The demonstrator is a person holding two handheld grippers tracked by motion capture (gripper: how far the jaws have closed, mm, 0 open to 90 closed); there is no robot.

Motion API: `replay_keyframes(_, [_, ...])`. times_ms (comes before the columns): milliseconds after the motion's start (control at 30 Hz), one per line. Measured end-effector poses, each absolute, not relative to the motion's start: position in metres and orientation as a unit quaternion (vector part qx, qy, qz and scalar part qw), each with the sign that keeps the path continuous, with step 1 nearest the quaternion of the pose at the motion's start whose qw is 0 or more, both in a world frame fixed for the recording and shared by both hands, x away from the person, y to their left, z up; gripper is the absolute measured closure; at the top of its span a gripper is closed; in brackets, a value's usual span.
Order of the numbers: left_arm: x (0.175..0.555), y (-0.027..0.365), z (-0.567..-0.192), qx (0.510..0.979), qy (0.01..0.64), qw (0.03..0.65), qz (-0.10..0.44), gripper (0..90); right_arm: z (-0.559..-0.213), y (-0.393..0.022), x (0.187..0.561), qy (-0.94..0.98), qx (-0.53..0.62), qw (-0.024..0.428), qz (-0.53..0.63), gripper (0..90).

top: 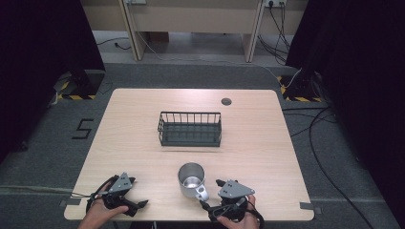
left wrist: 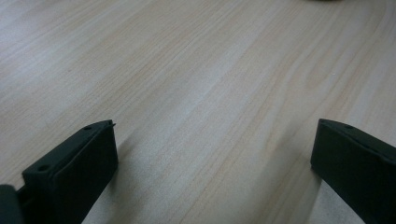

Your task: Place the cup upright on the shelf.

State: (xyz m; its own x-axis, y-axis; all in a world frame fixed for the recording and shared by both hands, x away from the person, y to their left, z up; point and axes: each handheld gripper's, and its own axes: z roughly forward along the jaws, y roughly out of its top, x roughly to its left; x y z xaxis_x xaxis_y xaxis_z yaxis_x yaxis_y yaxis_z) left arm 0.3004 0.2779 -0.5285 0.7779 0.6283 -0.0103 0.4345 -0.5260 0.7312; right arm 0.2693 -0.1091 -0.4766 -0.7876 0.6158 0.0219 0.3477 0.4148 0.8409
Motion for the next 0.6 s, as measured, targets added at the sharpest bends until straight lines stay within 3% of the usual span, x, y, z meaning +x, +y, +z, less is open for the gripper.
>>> replay_keyframes(600, [0.300, 0.278, -0.529, 0.864, 0.308, 0.378, 0.128, 0.0, -0.474, -0.117, 0.283, 0.819, 0.313, 0.180, 0.446, 16.4])
